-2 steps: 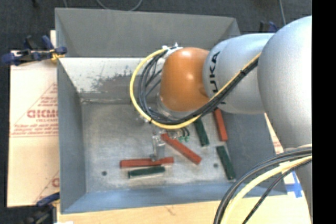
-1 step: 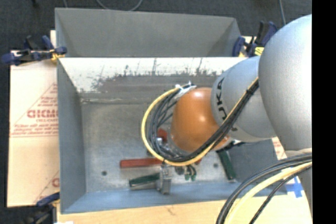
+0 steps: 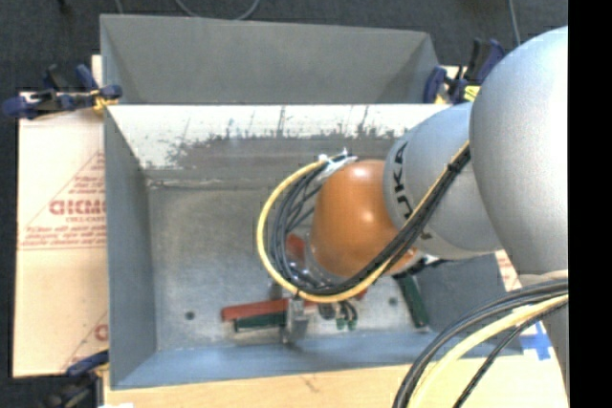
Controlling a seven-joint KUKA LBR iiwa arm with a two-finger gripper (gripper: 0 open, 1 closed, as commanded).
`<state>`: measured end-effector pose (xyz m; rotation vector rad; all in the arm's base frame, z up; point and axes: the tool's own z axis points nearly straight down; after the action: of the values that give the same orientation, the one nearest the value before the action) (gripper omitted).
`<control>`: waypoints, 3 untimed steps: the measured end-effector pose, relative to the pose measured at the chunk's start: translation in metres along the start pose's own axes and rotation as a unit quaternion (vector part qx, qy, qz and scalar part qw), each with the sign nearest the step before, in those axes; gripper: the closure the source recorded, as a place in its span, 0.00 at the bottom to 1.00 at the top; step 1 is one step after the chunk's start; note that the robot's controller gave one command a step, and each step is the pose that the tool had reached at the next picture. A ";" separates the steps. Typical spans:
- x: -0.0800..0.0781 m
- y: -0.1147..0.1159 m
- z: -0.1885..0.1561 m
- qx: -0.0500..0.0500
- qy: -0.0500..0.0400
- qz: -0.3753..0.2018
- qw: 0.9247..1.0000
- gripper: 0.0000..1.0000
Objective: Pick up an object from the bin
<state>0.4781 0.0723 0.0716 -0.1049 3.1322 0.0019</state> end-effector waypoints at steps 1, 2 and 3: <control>-0.016 0.035 0.001 0.000 0.002 0.036 0.999 1.00; 0.001 0.042 0.001 0.000 0.001 0.060 0.998 1.00; -0.007 0.057 -0.040 0.000 0.001 0.081 0.997 1.00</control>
Offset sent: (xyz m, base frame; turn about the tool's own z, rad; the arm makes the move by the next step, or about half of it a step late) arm 0.0120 0.0361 -0.0016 0.0749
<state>0.4814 0.1292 0.1113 0.1507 3.1332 0.0033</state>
